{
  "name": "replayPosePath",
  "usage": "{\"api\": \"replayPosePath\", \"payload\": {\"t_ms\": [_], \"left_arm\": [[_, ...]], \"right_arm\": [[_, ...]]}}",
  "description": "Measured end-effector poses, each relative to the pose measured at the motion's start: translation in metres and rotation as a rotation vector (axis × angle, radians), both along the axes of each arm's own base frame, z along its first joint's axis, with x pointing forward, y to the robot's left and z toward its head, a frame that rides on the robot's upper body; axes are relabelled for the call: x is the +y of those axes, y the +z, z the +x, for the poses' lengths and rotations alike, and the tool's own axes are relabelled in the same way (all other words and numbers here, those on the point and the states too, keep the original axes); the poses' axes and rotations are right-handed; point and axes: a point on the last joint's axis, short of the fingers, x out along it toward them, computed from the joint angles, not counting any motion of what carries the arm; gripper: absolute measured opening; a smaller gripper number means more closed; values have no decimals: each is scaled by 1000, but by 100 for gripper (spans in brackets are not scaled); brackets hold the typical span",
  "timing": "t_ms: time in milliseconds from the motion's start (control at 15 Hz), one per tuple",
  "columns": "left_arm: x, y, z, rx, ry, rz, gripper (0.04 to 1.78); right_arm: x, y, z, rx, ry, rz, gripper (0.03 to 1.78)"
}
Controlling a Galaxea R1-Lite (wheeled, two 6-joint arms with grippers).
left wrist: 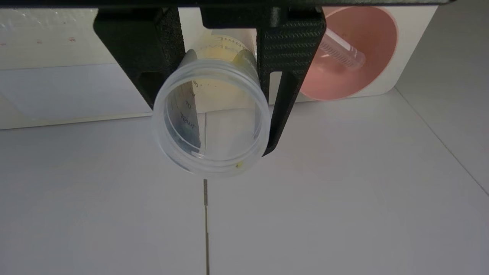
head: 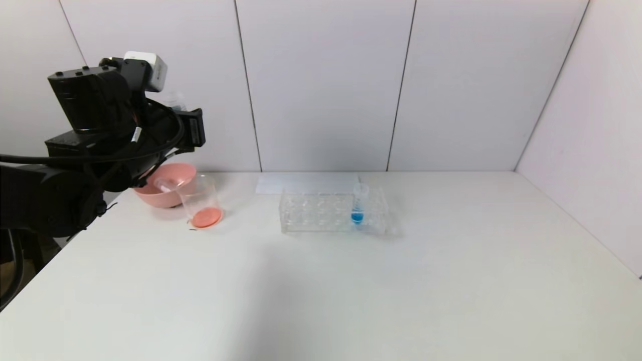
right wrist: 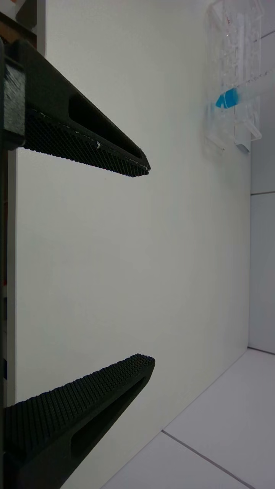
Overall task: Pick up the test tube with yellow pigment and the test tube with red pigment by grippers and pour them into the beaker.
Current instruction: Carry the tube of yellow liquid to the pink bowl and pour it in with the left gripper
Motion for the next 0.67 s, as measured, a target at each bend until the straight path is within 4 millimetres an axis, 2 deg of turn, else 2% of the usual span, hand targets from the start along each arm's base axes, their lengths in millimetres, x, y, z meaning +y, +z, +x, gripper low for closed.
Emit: {"api": "replayPosePath", "payload": {"t_ms": [667], "left_arm": [[55,-10,7,32,72,12,52]], "right_arm": [[0,0,0,0,0,0,170]]}}
